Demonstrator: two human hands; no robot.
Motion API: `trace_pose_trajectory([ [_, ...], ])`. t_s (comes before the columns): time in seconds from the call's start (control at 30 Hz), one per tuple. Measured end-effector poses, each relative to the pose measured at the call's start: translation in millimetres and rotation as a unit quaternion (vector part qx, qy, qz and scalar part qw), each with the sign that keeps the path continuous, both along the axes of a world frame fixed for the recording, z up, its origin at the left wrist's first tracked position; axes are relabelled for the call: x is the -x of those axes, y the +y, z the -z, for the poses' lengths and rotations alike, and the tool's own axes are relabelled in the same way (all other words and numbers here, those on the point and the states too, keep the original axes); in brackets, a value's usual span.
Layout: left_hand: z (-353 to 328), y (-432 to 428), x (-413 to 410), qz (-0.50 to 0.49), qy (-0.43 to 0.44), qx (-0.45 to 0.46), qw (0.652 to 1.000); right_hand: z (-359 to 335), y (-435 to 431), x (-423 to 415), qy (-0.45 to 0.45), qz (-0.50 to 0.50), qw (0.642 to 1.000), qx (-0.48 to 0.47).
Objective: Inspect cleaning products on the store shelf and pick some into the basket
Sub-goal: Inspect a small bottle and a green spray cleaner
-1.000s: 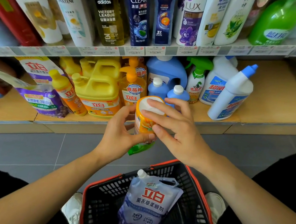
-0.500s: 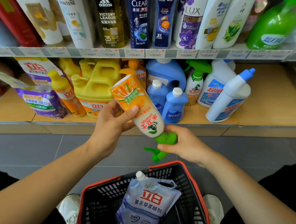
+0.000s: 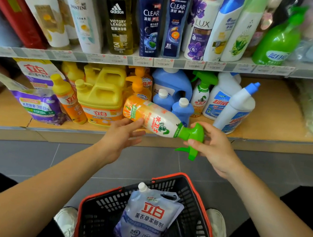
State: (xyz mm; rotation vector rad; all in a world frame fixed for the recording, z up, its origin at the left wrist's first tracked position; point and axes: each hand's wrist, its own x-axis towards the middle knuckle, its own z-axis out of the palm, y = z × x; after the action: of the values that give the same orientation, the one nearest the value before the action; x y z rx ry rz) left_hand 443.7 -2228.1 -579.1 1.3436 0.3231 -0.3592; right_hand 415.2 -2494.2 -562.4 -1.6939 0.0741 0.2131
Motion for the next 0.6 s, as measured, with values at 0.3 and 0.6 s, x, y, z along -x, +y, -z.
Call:
trace_pose_trajectory([
  [0.3, 7, -25, -7, 0.097, -0.153, -0.14, 0.973, 1, -29, -23, -0.141, -0.008, 0.948, 0.285],
  [0.6, 11, -31, -39, 0.169, -0.321, -0.442, 0.82, 59, -40, -48, 0.021, -0.054, 0.912, 0.406],
])
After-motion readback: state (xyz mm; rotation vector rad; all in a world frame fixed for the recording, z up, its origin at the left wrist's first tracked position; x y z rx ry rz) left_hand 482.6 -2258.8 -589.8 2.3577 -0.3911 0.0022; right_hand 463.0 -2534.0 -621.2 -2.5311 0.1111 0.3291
